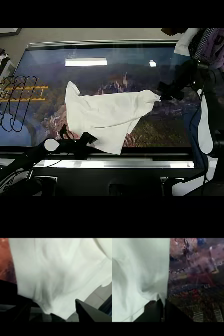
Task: Fold the clothes and pants, and hang the long-sleeved shirts on hangers.
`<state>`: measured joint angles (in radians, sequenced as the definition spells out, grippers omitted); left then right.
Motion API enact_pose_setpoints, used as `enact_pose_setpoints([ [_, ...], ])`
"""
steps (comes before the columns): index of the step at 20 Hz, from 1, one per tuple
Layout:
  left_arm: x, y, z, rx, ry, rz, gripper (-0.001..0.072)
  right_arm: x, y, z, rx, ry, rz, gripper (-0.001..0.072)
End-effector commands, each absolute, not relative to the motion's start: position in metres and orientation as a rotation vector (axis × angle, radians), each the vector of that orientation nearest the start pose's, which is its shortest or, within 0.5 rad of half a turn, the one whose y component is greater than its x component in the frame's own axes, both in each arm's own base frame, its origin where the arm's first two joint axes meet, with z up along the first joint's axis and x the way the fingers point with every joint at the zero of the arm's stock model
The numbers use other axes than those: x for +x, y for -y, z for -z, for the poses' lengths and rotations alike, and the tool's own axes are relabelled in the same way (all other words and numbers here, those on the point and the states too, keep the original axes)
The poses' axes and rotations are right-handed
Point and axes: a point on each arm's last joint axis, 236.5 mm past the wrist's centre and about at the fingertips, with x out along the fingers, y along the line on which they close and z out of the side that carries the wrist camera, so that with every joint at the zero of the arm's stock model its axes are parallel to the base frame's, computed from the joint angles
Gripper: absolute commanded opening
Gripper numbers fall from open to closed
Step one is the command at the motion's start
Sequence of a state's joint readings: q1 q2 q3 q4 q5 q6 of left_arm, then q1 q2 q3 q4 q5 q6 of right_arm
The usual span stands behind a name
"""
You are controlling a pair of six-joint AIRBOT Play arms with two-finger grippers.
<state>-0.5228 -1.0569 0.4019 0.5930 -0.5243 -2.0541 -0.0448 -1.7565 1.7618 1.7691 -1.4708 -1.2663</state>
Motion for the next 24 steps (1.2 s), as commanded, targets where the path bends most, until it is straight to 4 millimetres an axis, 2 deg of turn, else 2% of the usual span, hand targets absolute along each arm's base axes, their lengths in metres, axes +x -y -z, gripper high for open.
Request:
enact_pose_setpoints([
  [1, 0.240, 0.256, 0.089, -1.089, -1.430, 0.050, 0.0601, 0.463, -0.026, 0.002, 0.440, -1.465, 0.112, 0.0032],
  [4, 0.246, 0.265, 0.087, -1.084, -1.456, 0.060, 0.0599, 0.463, -0.026, 0.002, 0.440, -1.465, 0.112, 0.0032],
  [5, 0.246, 0.266, 0.086, -1.083, -1.460, 0.064, 0.0547, 0.463, -0.026, 0.002, 0.440, -1.465, 0.112, 0.0032],
  [7, 0.244, 0.267, 0.086, -1.080, -1.470, 0.068, 0.0078, 0.463, -0.026, 0.002, 0.440, -1.467, 0.112, 0.0032],
  [8, 0.244, 0.267, 0.085, -1.068, -1.470, 0.081, 0.0018, 0.462, -0.026, 0.002, 0.440, -1.469, 0.112, 0.0032],
  [11, 0.253, 0.272, 0.070, -1.026, -1.431, 0.164, 0.0016, 0.466, -0.028, -0.006, 0.434, -1.438, 0.088, 0.0032],
  [12, 0.263, 0.274, 0.057, -1.002, -1.394, 0.215, 0.0016, 0.475, -0.032, -0.018, 0.426, -1.381, 0.043, 0.0031],
  [14, 0.300, 0.266, 0.021, -0.977, -1.288, 0.305, 0.0016, 0.501, -0.039, -0.060, 0.402, -1.188, -0.043, 0.0029],
  [15, 0.325, 0.256, -0.005, -0.962, -1.213, 0.352, 0.0016, 0.514, -0.036, -0.092, 0.387, -1.070, -0.054, 0.0030],
  [16, 0.354, 0.241, -0.041, -0.939, -1.119, 0.403, 0.0016, 0.525, -0.030, -0.132, 0.367, -0.934, -0.049, 0.0030],
  [18, 0.402, 0.195, -0.130, -0.907, -0.909, 0.467, 0.0016, 0.529, -0.007, -0.226, 0.326, -0.660, 0.008, 0.0030],
  [19, 0.417, 0.165, -0.183, -0.882, -0.787, 0.483, 0.0016, 0.522, 0.000, -0.274, 0.305, -0.531, 0.020, 0.0030],
  [20, 0.424, 0.139, -0.234, -0.845, -0.669, 0.492, 0.0015, 0.507, 0.005, -0.326, 0.281, -0.403, 0.022, 0.0030],
  [21, 0.421, 0.116, -0.289, -0.770, -0.539, 0.507, 0.0016, 0.484, 0.007, -0.373, 0.259, -0.291, 0.017, 0.0030],
  [23, 0.392, 0.088, -0.383, -0.610, -0.327, 0.523, 0.0016, 0.428, 0.006, -0.446, 0.249, -0.113, 0.001, 0.0031],
  [24, 0.373, 0.081, -0.420, -0.561, -0.243, 0.517, 0.0016, 0.399, 0.004, -0.473, 0.246, -0.048, -0.006, 0.0031],
])
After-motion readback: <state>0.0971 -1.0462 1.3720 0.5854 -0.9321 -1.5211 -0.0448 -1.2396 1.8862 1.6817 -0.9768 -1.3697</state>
